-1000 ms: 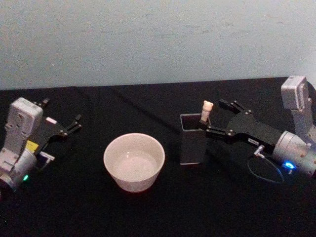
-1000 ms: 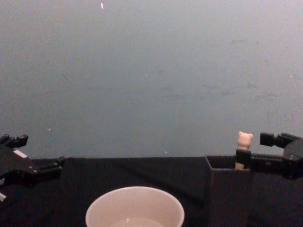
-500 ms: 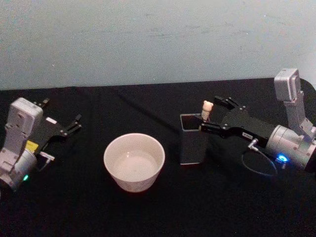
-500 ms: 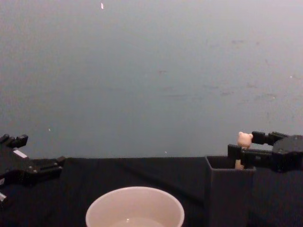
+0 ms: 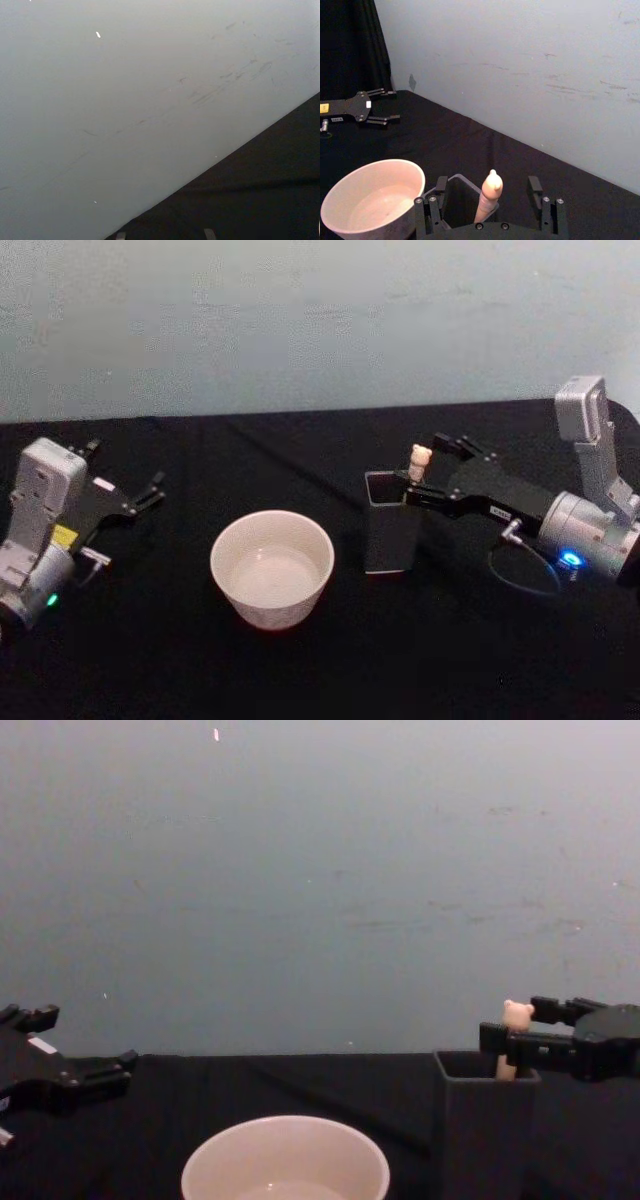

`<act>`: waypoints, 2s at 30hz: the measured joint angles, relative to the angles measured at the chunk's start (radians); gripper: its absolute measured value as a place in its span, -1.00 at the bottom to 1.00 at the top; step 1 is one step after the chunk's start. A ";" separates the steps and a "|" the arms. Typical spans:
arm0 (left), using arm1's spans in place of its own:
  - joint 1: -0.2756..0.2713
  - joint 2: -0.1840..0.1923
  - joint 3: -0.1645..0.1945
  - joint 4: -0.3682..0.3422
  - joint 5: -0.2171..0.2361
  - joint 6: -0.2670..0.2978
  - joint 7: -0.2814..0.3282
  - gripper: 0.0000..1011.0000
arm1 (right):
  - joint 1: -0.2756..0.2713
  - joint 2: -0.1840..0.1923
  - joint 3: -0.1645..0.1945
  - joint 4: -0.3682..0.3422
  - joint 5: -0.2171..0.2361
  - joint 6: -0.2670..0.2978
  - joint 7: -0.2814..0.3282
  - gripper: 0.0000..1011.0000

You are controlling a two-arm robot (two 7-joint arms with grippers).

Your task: Pick up the stirring spoon with one hand, stir inside the cup, then place it back in its original position.

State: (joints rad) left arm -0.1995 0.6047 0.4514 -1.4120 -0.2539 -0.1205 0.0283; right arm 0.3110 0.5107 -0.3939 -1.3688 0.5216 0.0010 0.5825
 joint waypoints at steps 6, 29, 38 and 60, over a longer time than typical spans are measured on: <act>0.000 0.000 0.000 0.000 0.000 0.000 0.000 0.98 | -0.001 0.000 0.000 -0.001 0.000 -0.002 -0.001 0.98; 0.000 0.000 0.000 0.000 0.000 0.000 0.000 0.98 | -0.001 0.001 0.000 -0.001 -0.001 -0.004 -0.001 0.07; 0.000 0.000 0.000 0.000 0.000 0.000 0.000 0.98 | -0.001 0.001 0.000 -0.001 -0.001 -0.004 -0.001 -0.55; 0.000 0.000 0.000 0.000 0.000 0.000 0.000 0.98 | -0.001 0.003 0.000 -0.001 0.002 0.001 0.000 -0.58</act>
State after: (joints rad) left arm -0.1995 0.6046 0.4514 -1.4120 -0.2539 -0.1205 0.0283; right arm 0.3097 0.5132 -0.3938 -1.3700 0.5234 0.0016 0.5829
